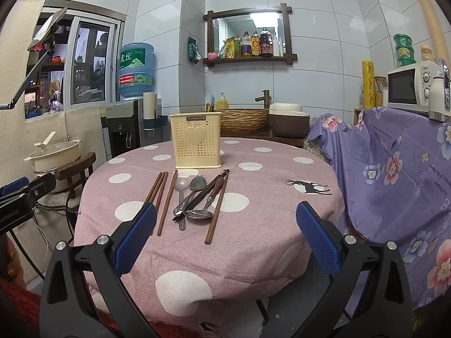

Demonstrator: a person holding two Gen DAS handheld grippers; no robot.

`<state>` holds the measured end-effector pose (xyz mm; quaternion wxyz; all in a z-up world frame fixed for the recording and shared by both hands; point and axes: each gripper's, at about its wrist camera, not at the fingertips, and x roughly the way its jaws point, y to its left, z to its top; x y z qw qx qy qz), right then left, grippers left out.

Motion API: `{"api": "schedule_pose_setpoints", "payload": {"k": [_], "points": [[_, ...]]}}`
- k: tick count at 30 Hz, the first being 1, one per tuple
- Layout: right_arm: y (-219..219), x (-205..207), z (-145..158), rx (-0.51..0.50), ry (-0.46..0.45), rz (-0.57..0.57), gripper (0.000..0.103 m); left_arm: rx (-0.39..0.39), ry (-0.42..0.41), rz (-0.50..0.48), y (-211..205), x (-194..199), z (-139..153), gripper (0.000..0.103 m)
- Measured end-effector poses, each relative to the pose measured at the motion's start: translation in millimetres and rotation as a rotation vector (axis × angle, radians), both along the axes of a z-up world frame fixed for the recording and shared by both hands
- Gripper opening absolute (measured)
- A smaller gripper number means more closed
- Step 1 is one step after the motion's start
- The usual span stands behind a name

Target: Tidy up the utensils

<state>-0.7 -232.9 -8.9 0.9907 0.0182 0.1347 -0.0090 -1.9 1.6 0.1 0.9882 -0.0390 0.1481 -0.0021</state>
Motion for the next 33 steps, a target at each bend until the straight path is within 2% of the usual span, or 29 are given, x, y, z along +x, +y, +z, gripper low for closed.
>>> {"api": "schedule_pose_setpoints", "payload": {"k": [33], "points": [[-0.8,1.5,-1.9,0.001,0.006,0.002,0.098,0.003,0.005,-0.003,-0.9,1.5,-0.9,0.093]]}}
